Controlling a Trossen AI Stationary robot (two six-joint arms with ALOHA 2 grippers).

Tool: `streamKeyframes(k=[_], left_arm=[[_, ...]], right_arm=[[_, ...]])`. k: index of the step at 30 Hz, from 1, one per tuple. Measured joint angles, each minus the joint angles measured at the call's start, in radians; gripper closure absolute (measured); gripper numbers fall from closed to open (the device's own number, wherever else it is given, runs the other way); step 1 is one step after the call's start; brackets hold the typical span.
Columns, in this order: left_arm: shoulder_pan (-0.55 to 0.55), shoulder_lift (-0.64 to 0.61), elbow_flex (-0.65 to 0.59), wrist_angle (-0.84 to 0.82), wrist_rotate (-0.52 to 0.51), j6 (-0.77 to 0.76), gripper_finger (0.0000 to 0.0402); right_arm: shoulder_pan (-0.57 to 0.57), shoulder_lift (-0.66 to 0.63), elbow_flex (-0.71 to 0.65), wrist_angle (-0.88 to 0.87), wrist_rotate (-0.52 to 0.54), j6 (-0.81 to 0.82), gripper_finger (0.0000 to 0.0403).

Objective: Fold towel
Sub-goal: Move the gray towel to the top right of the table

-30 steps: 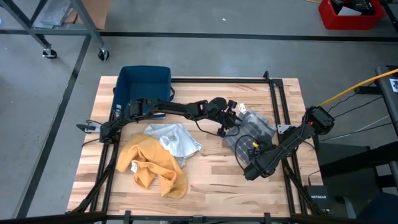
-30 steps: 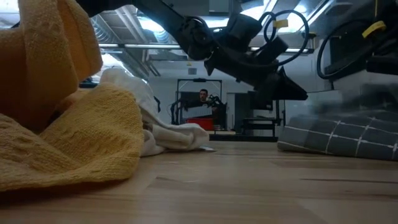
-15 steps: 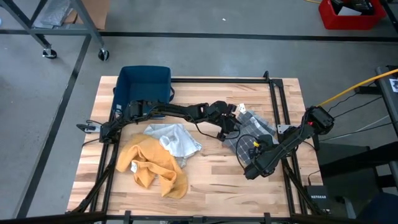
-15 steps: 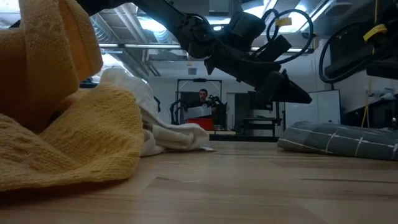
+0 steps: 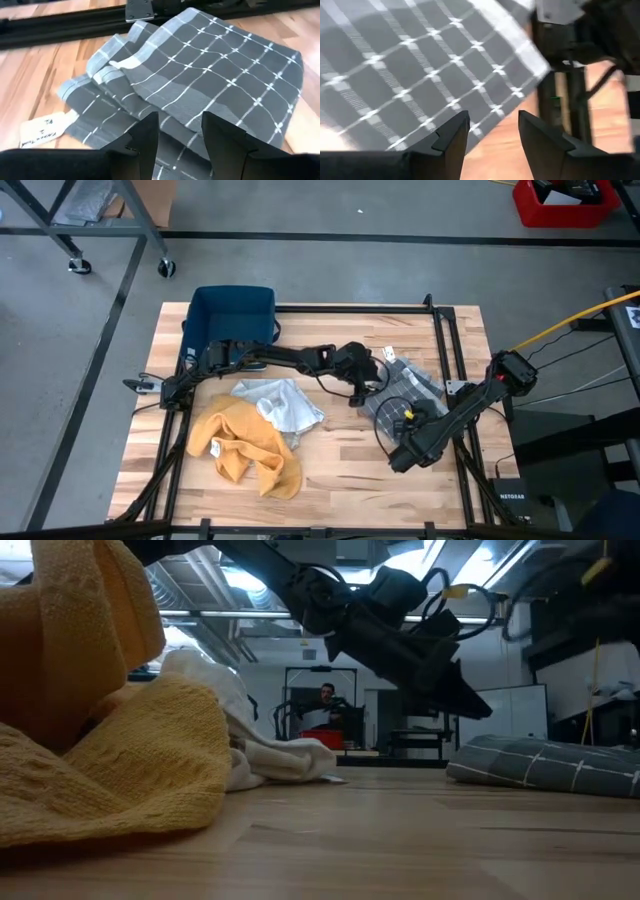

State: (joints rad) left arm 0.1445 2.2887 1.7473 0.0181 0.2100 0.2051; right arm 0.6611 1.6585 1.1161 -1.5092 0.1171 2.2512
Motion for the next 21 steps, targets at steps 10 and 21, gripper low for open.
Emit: streamKeyframes(k=[10,21], left_arm=[[0.028,-0.018,0.000,-0.013,0.039,-0.010,0.0260],[0.117,-0.078,0.001,-0.123,0.090,0.041,0.0285]], right_arm=[[0.001,0.000,0.057,0.078,0.118,-0.119,0.0237],[0.001,0.034,-0.077,0.414,0.160,-0.193,0.0237]])
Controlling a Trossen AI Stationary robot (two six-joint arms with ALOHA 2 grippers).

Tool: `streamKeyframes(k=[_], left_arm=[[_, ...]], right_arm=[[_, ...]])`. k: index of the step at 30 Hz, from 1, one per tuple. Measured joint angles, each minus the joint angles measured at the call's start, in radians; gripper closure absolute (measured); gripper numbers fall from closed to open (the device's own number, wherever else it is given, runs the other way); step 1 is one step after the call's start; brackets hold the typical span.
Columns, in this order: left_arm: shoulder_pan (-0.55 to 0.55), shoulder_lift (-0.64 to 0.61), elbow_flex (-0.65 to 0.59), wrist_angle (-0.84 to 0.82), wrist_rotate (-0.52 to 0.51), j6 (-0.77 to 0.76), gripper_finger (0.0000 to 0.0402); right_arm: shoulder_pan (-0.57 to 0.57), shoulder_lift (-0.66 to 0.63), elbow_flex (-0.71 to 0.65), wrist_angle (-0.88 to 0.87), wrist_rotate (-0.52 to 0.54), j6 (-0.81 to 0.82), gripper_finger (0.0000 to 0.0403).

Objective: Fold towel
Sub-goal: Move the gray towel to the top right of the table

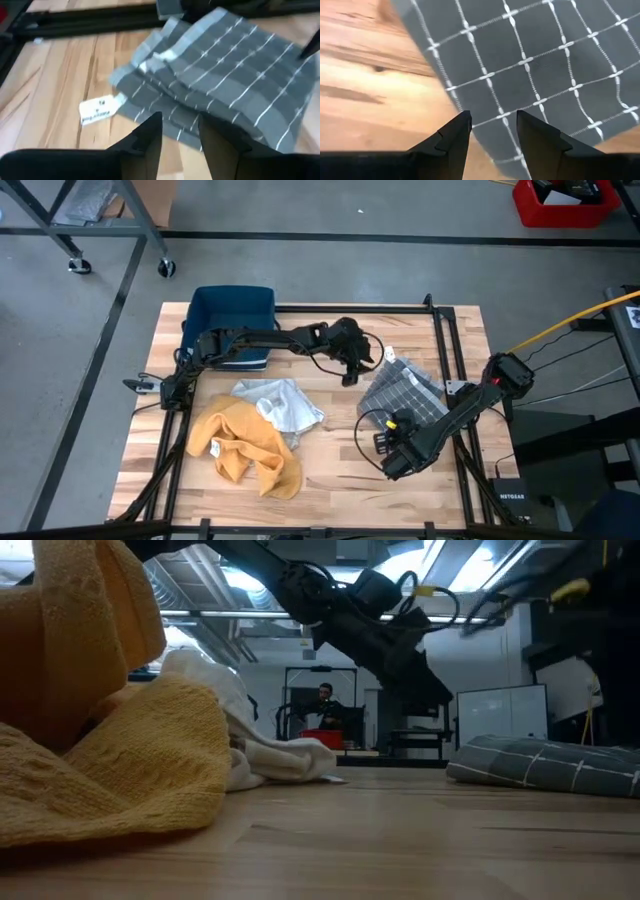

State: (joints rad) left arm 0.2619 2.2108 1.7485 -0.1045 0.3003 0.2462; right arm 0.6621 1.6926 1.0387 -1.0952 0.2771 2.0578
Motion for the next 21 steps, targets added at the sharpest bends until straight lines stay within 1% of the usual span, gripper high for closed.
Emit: streamKeyframes(k=[3,4,7,10,14,17,19,21], left_arm=[[0.024,0.004,0.000,0.085,0.092,-0.035,0.0304],[0.028,0.007,0.001,0.121,0.106,-0.059,0.0310],[0.037,0.016,0.000,0.184,0.110,-0.122,0.0325],[0.036,0.025,0.000,0.230,0.112,-0.166,0.0334],[0.030,0.025,0.000,0.225,0.113,-0.166,0.0341],[0.025,0.026,0.000,0.216,0.114,-0.169,0.0345],[0.019,0.026,0.000,0.208,0.125,-0.199,0.0347],[0.016,0.026,0.000,0.162,0.168,-0.235,0.0350]], right_arm=[[-0.001,0.034,-0.019,-0.002,-0.039,0.015,0.0237],[-0.002,0.047,-0.025,0.005,-0.052,0.025,0.0237],[-0.002,0.080,-0.042,0.065,-0.093,0.032,0.0237],[-0.001,0.107,-0.050,0.152,-0.088,0.027,0.0237],[0.000,0.145,-0.044,0.266,-0.042,-0.025,0.0237],[0.000,0.169,-0.014,0.364,-0.006,-0.056,0.0237],[-0.002,0.174,0.009,0.405,-0.008,-0.125,0.0237],[-0.002,0.176,0.030,0.459,-0.015,-0.210,0.0237]])
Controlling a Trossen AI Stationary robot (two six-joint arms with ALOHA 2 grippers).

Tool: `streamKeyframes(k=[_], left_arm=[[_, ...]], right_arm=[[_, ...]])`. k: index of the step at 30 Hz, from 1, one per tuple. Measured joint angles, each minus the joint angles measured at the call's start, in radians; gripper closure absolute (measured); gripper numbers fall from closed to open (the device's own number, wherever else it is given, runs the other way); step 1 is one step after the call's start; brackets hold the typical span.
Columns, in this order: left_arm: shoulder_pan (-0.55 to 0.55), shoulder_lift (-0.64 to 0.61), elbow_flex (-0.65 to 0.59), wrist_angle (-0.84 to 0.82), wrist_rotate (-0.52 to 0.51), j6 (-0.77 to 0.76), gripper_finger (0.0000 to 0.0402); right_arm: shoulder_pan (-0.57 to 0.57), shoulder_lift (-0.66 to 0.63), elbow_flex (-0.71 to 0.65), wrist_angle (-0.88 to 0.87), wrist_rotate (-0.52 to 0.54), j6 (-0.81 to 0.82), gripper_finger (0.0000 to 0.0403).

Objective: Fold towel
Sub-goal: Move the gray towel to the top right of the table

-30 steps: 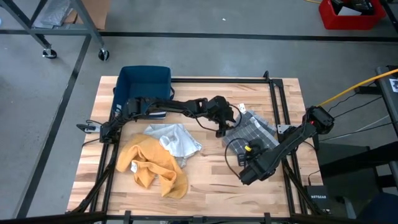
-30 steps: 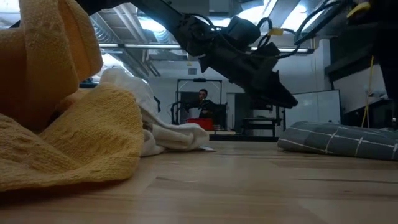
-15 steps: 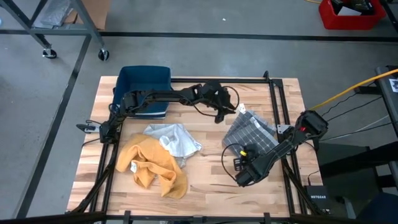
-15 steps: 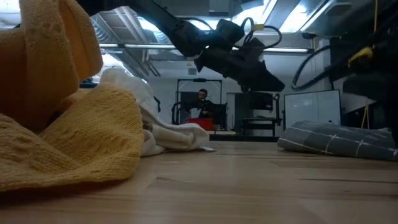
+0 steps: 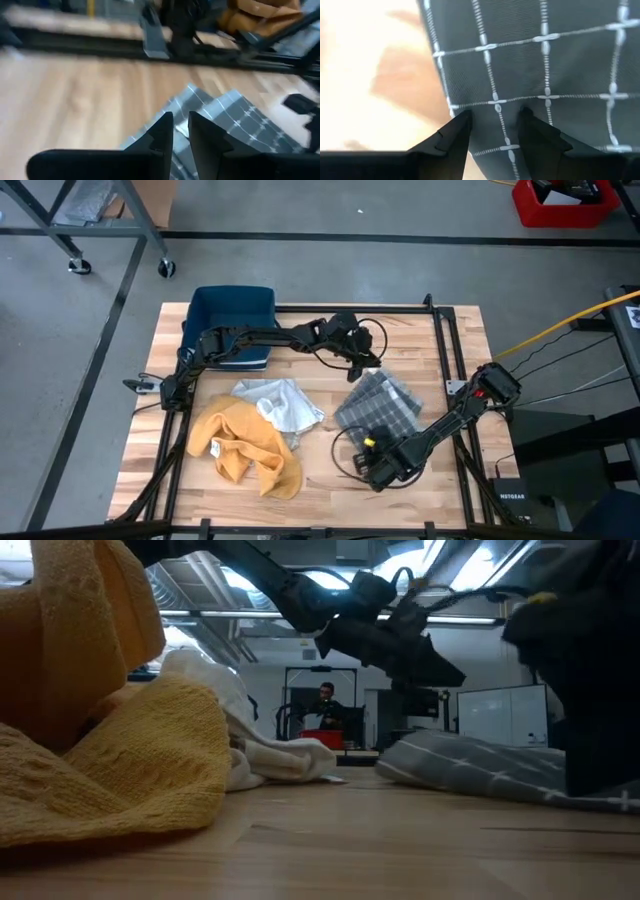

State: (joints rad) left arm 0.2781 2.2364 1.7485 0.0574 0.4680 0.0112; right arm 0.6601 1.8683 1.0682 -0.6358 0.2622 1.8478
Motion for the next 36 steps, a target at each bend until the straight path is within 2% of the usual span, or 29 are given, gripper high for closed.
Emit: streamKeyframes(k=[4,8,13,23,26,32,36], left_arm=[[-0.014,0.000,0.000,-0.167,0.098,0.019,0.0355],[-0.032,0.000,-0.001,-0.312,0.106,0.136,0.0349],[-0.060,0.000,-0.001,-0.392,0.106,0.199,0.0320],[-0.133,0.000,-0.001,-0.391,0.072,0.228,0.0244],[-0.146,0.000,-0.014,-0.377,0.052,0.232,0.0239],[-0.155,0.013,-0.047,-0.318,-0.076,0.228,0.0240],[-0.145,0.048,-0.049,-0.302,-0.084,0.130,0.0238]], right_arm=[[0.002,0.006,0.043,0.037,-0.011,-0.077,0.0237],[0.009,0.007,0.060,0.029,0.001,-0.105,0.0237],[0.014,0.007,0.061,0.054,0.019,-0.106,0.0237],[0.014,0.006,0.062,0.214,0.042,-0.138,0.0237],[0.014,0.005,0.062,0.261,0.074,-0.178,0.0237],[0.014,0.004,0.063,0.316,0.139,-0.254,0.0237],[0.014,0.003,0.063,0.342,0.139,-0.288,0.0237]])
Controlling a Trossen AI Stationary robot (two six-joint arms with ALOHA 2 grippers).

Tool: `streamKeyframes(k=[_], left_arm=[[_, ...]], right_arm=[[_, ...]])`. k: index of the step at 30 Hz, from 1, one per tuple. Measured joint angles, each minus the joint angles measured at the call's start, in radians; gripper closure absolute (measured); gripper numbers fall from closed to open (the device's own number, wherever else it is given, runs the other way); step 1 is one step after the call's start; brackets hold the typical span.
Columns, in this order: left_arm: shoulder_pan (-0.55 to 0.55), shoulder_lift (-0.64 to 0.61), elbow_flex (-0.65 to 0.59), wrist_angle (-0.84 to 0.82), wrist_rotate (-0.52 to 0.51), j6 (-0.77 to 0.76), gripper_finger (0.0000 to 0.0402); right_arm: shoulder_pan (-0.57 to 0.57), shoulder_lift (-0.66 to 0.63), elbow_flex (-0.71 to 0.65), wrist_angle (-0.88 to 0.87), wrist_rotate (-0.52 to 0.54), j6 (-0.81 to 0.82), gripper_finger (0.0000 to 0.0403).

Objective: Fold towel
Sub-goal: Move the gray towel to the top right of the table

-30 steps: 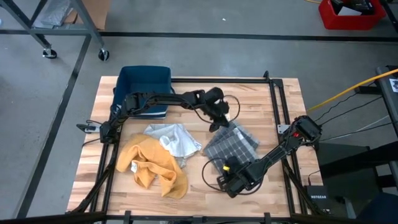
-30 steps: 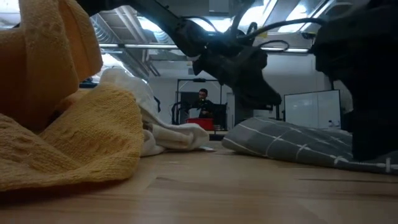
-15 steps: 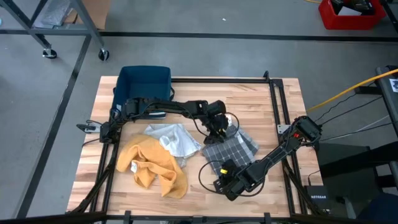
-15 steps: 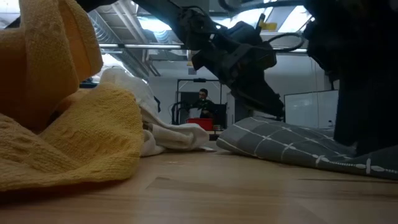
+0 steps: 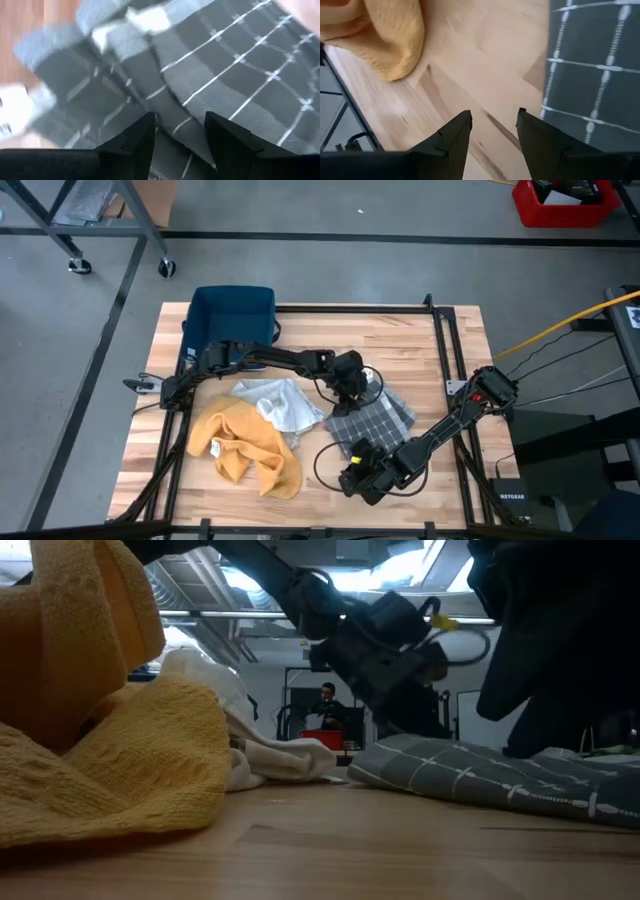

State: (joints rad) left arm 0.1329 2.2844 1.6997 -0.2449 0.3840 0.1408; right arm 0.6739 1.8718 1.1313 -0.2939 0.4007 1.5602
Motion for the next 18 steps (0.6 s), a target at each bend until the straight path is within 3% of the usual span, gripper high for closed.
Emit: streamKeyframes(k=[7,13,18], left_arm=[[0.007,0.017,0.000,-0.004,0.007,-0.078,0.0244],[0.007,0.017,0.000,-0.004,0.120,-0.108,0.0245],[0.003,0.024,0.000,-0.007,0.134,-0.097,0.0245]], right_arm=[[0.000,0.000,0.000,0.006,0.000,-0.008,0.0237],[0.000,0.000,0.000,0.006,-0.003,-0.023,0.0237],[0.000,0.000,0.000,0.006,-0.008,-0.023,0.0237]])
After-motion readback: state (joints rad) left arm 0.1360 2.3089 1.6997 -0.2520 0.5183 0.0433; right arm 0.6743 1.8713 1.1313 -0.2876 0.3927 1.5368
